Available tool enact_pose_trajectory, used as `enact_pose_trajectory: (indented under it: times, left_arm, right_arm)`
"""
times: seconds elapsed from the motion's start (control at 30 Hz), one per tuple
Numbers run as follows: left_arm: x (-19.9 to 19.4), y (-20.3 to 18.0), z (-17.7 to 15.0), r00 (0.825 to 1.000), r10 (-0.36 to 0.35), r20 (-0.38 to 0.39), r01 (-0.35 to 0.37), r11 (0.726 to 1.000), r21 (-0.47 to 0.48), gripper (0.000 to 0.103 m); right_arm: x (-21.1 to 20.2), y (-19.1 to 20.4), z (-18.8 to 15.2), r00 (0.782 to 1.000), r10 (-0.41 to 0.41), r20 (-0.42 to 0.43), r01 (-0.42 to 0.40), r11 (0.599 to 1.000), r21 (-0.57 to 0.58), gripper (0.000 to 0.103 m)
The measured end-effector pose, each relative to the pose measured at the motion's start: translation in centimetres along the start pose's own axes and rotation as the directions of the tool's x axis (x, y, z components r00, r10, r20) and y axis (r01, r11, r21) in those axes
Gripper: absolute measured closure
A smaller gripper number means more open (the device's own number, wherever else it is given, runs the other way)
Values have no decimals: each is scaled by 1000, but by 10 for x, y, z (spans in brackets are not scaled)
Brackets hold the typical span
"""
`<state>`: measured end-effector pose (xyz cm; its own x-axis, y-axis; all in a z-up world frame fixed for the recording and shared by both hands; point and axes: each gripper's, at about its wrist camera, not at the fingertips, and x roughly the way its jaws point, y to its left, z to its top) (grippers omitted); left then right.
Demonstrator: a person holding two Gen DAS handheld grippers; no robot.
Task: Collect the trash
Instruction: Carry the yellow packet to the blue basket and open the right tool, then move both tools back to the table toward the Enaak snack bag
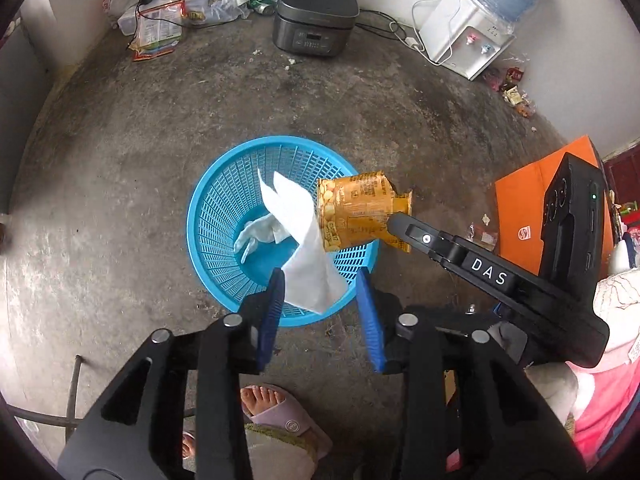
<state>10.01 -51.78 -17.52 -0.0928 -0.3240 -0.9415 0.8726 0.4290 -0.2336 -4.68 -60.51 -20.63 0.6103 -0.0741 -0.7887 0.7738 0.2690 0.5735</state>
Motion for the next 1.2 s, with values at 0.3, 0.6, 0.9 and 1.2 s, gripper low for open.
enact_pose_trajectory:
  times: [0.3, 0.6, 0.9, 1.2]
  left_arm:
    - [-50, 23, -7, 985, 86, 150, -78, 995, -59, 52]
    - [-225, 40, -86, 854, 143, 500, -89, 988, -130, 18]
    - [-316, 59, -224, 716, 172, 677, -39, 978, -207, 9]
    - [-333, 85, -341, 640, 305, 705, -31, 927, -373, 9]
  right_arm:
    - [-12, 1, -13, 999, -8, 42, 10, 998, -57, 67]
    - [-109, 104, -44, 965, 111, 236, -5, 912, -411, 37]
    - [-203, 189, -112, 872, 298, 387, 37, 749, -661, 7]
    - [-234, 231, -159, 882, 408, 236, -118, 675, -728, 7]
